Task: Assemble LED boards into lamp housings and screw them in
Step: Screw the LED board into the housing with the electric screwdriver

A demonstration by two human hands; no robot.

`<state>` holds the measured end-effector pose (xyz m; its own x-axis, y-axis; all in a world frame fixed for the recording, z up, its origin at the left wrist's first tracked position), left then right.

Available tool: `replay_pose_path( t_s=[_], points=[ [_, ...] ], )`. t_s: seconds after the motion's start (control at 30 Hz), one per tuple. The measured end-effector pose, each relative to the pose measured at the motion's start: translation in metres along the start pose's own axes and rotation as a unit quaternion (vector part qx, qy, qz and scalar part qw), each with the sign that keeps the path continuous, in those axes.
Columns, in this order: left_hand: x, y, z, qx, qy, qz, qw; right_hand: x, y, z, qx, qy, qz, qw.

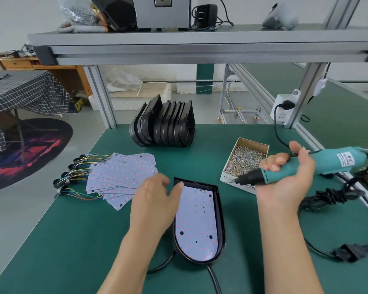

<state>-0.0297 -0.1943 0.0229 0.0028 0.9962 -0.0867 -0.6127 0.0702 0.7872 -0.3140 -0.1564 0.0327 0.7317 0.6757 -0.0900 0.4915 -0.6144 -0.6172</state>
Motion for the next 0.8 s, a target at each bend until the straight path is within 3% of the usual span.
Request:
replay_pose_path(
  t_s=[0.07,0.13,0.27,0.37,0.5,0.8],
  points=[
    [-0.017,0.035,-0.010,0.045,0.000,-0.084,0.995,-0.006,-0.003,0.010,-0.009,0.011,0.002,1.000],
    [-0.033,0.067,-0.039,0.037,-0.054,-0.144,0.987,-0.010,-0.005,0.017,-0.004,0.015,0.002,1.000],
    [-0.055,0.114,-0.112,-0.075,-0.174,-0.236,0.953,-0.014,-0.002,0.025,-0.002,0.025,-0.006,1.000],
    [-0.063,0.130,-0.152,-0.206,-0.208,-0.282,0.914,-0.017,0.001,0.027,0.000,0.031,-0.009,0.999],
    [-0.069,0.133,-0.184,-0.327,-0.224,-0.281,0.874,-0.019,0.002,0.029,-0.003,0.034,-0.016,0.999],
    [-0.074,0.136,-0.197,-0.343,-0.255,-0.255,0.867,-0.018,0.006,0.025,0.001,0.018,-0.020,1.000]
  ],
)
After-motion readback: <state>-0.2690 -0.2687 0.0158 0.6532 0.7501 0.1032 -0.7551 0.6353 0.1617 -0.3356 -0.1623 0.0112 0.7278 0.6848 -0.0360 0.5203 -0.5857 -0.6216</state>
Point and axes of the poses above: each hand's wrist, its own x-axis away from the middle knuckle, its own z-axis out of the back of the hand, y = z × x, the point moved 7 cm from there along -x, towards the middle knuckle, and after that the axes turned 9 degrees about x, right-handed, at the moved point
